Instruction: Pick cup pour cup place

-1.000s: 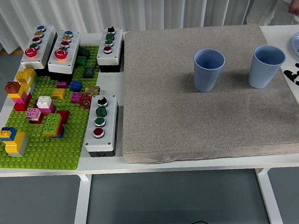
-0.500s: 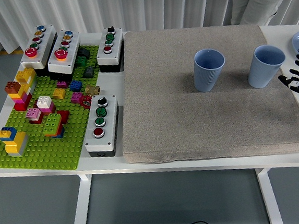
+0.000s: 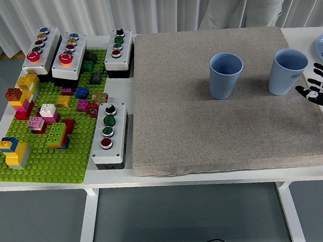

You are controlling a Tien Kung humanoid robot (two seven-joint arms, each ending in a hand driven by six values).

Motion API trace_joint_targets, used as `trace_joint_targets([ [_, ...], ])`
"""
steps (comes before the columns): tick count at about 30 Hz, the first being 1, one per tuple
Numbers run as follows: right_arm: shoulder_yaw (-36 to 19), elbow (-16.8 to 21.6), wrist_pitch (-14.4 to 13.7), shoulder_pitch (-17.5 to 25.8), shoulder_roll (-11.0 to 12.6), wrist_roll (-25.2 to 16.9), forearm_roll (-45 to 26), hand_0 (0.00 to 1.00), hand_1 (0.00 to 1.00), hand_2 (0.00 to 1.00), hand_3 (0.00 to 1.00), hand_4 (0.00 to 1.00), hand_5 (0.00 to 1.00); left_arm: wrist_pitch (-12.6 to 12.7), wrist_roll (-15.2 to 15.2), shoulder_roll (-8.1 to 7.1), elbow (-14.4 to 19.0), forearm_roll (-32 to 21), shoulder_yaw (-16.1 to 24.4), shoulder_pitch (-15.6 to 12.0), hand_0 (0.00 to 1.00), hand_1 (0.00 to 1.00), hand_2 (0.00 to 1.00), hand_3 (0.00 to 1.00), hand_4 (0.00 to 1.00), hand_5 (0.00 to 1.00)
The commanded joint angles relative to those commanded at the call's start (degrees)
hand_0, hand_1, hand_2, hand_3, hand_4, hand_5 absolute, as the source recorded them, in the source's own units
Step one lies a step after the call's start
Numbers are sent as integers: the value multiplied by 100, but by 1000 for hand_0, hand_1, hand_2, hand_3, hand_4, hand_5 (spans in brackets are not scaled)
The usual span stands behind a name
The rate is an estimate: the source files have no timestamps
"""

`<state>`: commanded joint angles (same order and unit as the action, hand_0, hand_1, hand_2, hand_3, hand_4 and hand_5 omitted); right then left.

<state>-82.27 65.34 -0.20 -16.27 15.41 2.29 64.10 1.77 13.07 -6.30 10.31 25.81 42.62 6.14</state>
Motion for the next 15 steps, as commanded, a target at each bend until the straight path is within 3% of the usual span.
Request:
trace_joint_targets([
  [15,43,-133,5,-101,-41,6,-27,925,906,998,988,855,346,-3,-4,10,0,-8,-5,35,730,799,833,670,509,890],
])
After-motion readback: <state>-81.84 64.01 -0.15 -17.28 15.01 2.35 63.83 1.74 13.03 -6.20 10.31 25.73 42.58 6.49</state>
